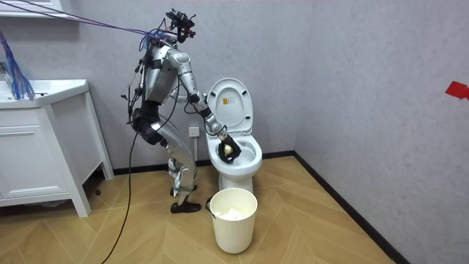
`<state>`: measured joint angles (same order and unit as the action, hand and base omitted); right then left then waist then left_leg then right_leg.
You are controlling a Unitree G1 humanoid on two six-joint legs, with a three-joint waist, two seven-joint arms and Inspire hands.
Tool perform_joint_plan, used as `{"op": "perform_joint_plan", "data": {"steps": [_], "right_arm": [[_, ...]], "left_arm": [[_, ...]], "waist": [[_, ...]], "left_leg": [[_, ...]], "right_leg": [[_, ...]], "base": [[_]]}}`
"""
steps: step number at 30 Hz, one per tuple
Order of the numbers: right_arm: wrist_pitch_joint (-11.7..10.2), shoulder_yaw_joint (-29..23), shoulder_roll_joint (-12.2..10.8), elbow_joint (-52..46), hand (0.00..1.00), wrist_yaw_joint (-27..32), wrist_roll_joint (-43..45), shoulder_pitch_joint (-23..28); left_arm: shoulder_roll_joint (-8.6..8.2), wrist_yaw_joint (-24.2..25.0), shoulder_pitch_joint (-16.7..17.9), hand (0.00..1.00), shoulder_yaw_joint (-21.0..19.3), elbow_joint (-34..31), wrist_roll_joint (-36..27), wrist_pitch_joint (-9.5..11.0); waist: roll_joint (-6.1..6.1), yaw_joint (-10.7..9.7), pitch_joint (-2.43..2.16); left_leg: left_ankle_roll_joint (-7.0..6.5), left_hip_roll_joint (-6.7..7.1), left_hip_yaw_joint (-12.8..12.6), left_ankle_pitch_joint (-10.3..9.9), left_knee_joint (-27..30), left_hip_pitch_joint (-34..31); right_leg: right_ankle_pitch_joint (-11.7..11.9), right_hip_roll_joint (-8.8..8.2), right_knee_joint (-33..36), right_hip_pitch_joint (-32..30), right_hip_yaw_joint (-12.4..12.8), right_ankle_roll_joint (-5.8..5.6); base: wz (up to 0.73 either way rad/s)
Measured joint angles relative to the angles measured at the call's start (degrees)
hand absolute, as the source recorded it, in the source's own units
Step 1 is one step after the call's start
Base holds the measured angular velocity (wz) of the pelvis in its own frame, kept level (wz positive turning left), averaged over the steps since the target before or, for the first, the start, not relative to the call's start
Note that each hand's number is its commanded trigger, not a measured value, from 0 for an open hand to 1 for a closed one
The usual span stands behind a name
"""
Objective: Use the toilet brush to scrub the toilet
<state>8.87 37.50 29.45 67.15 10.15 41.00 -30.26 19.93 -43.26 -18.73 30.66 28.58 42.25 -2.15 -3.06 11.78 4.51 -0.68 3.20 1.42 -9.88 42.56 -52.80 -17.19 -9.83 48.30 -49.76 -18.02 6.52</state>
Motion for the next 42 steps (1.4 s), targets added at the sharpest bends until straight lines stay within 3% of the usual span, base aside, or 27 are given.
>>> {"op": "perform_joint_plan", "data": {"steps": [3,10,11,13,16,22,26,31,33,34,37,39,42], "right_arm": [[0.86,-0.05,-0.78,-1.44,1.0,0.29,0.05,3.34],[1.26,-0.43,-2.21,-4.98,1.0,0.21,0.47,9.15],[1.26,-0.53,-2.54,-5.13,1.0,0.26,0.46,10.41],[1.23,-0.61,-2.82,-5.68,1.0,0.23,0.46,12.12],[1.17,-0.69,-2.81,-7.04,1.0,-0.4,2.04,14.26],[0.4,-0.78,-3.15,-7.38,1.0,-1.82,2.76,18.51],[-0.83,-1.37,-4.32,-7.27,1.0,-2.77,4.1,21.63],[-1.56,-4.69,-5.65,-7.22,1.0,-3.91,5.68,26.43],[-1.18,-7.68,-6.72,-8.08,1.0,-4.45,6.95,29.84],[-1.14,-8.44,-7.02,-8.39,1.0,-4.81,7.08,30.6],[-1.15,-10.59,-7.8,-9.94,1.0,-6.01,7.12,34.04],[-1.22,-12.29,-8.38,-11.2,1.0,-7.13,7.13,36.08],[-1.27,-14.16,-9.51,-10.87,1.0,-7.37,7.26,38.33]], "left_arm": [[-0.15,0.51,1.56,0.0,-0.04,0.68,-0.05,0.0],[-1.06,1.45,5.2,0.0,-0.72,1.31,-1.8,0.07],[-1.11,1.46,6.12,0.0,-0.87,1.31,-2.0,0.07],[-1.09,1.39,7.44,0.0,-1.3,1.69,-1.95,0.18],[-0.94,1.62,9.77,0.0,-1.31,2.12,-1.93,0.15],[-1.12,3.98,10.4,0.0,-1.2,5.2,-1.54,0.75],[-1.1,5.19,12.72,0.0,-1.57,7.1,-1.15,1.21],[-1.19,7.42,16.35,0.0,-3.32,7.59,0.27,2.03],[-1.44,8.58,18.56,0.0,-3.99,7.78,1.41,2.16],[-1.55,9.01,19.15,0.0,-4.46,7.75,2.09,2.17],[-1.83,10.58,22.27,0.0,-6.59,6.96,3.76,2.18],[-1.83,11.52,24.81,0.0,-8.38,4.93,3.77,2.39],[-2.04,12.54,27.65,0.0,-10.64,3.45,4.91,2.69]], "waist": [[-0.74,-0.62,-0.35],[-0.77,-2.46,-0.64],[-0.71,-2.58,-1.13],[-0.48,-3.09,-1.47],[0.18,-3.97,-1.92],[2.12,-4.47,-2.02],[3.62,-4.72,-2.71],[3.83,-5.6,-2.96],[4.12,-5.72,-4.1],[4.16,-5.71,-4.23],[4.33,-5.95,-4.32],[4.68,-6.46,-4.64],[4.91,-6.78,-4.64]], "left_leg": [[0.39,-0.07,0.4,0.28,-1.76,2.44],[0.41,-0.89,0.57,0.21,-5.06,8.36],[0.32,-1.55,0.1,-0.16,-5.26,9.04],[0.23,-1.61,-0.22,-0.26,-6.22,10.64],[0.04,-1.61,-1.38,-0.32,-8.2,13.84],[-0.31,-1.96,-1.87,-0.33,-11.98,21.15],[-0.4,-2.47,-2.75,-0.13,-15.94,27.57],[-0.72,-2.44,-3.04,0.44,-20.05,33.86],[-0.77,-2.36,-3.07,0.4,-21.57,36.55],[-0.78,-2.32,-3.08,0.4,-22.17,37.52],[-0.77,-2.22,-3.21,0.4,-24.69,41.71],[-0.59,-2.35,-3.21,0.3,-25.42,43.74],[-0.33,-2.35,-2.94,0.11,-26.05,46.47]], "right_leg": [[0.28,0.12,-1.86,2.73,-0.89,0.52],[0.3,1.69,-6.27,9.04,-0.99,0.28],[0.44,2.3,-7.26,10.04,-0.94,0.13],[0.56,2.39,-8.27,11.57,-0.95,-0.03],[0.76,2.23,-9.65,14.13,-0.44,-0.42],[1.1,3.1,-13.94,21.51,-0.33,-1.52],[2.22,4.22,-18.39,27.56,0.54,-2.18],[3.17,4.91,-22.88,33.78,0.82,-2.97],[3.2,5.04,-24.47,36.41,0.97,-3.27],[3.18,5.04,-24.86,37.23,1.03,-3.35],[3.05,5.41,-27.02,41.25,1.45,-3.7],[3.33,6.05,-29.05,43.25,1.5,-3.76],[3.56,6.61,-31.39,46.56,1.45,-3.82]], "base": [[0.02],[-0.01],[-0.09],[-0.08],[-0.1],[-0.01],[-0.12],[-0.04],[-0.03],[-0.07],[-0.07],[0.0],[0.0]]}}
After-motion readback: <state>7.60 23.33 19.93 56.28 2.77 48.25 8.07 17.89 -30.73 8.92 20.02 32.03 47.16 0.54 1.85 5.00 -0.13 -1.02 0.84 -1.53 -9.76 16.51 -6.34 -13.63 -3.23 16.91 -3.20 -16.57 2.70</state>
